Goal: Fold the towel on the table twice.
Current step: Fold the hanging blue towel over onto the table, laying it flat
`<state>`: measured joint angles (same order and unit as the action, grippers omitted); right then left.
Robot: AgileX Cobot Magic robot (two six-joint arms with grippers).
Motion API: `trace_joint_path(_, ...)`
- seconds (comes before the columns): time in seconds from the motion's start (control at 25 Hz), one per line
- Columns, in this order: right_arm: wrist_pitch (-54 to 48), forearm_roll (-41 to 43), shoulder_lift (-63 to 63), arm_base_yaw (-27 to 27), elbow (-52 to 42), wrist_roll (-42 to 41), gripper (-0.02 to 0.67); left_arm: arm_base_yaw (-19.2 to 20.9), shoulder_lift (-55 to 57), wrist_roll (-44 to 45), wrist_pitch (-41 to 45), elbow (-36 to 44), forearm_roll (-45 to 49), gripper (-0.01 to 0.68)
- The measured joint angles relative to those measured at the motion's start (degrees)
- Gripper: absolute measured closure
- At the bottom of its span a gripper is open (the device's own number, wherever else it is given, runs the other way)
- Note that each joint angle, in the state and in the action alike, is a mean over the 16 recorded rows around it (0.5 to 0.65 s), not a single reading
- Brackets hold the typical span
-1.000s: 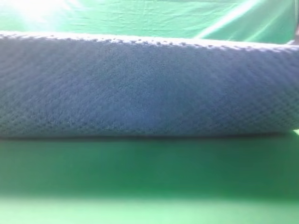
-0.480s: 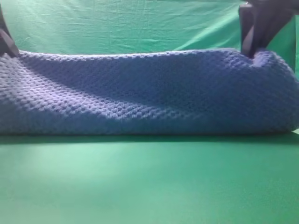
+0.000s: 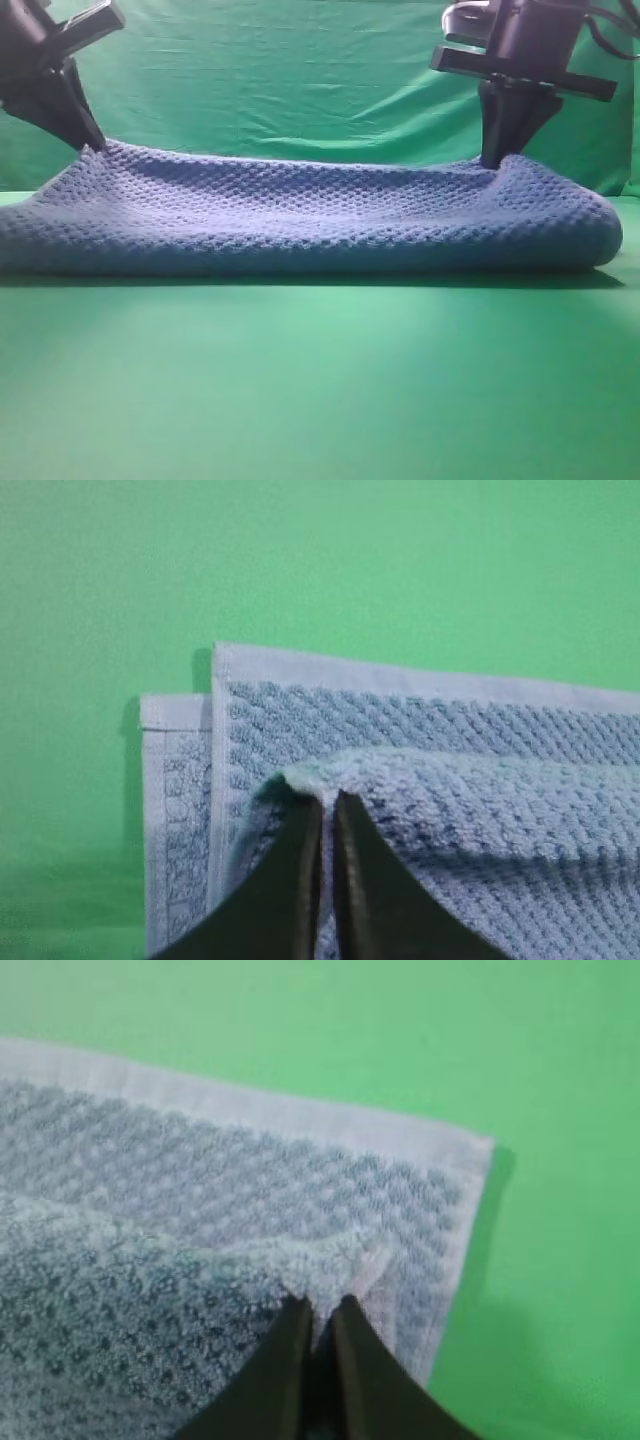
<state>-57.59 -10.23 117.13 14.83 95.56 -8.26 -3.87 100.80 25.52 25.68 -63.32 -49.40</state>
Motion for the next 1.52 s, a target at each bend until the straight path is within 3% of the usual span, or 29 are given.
trace_joint_path(0.44, 1.5, -1.4, 5.7, -1.0, 6.0, -2.1, 0.646, 0.0, 5.9, 4.9, -1.6, -3.1, -4.9, 0.669)
trace_joint_path(0.6, 2.0, -1.4, 6.0, -1.0, 6.2, -2.2, 0.608, 0.0, 6.5, 5.4, -1.8, -3.1, -4.5, 0.614)
trace_joint_path(0.72, 2.0, -1.2, 6.1, -1.0, 6.2, -2.2, 0.527, 0.0, 6.3, 5.4, -1.4, -3.2, -3.4, 0.514)
trace_joint_path(0.96, -0.1, -0.8, 4.9, -1.0, 6.8, -2.2, 0.289, 0.0, 3.7, 5.3, 1.1, -4.0, 0.7, 0.282)
trace_joint_path(1.12, -2.9, -0.5, 2.5, -1.0, 8.1, -2.2, 0.180, 0.0, -0.1, 4.9, 4.8, -5.8, 4.5, 0.191)
trace_joint_path(1.28, -6.7, -0.3, -1.5, -1.0, 9.8, -2.2, 0.193, 0.0, -5.5, 4.4, 9.9, -8.5, 7.6, 0.235)
trace_joint_path(1.52, -11.6, -0.6, -10.1, -1.0, 12.2, -2.1, 0.408, 0.0, -14.7, 2.6, 17.8, -12.5, 10.8, 0.466)
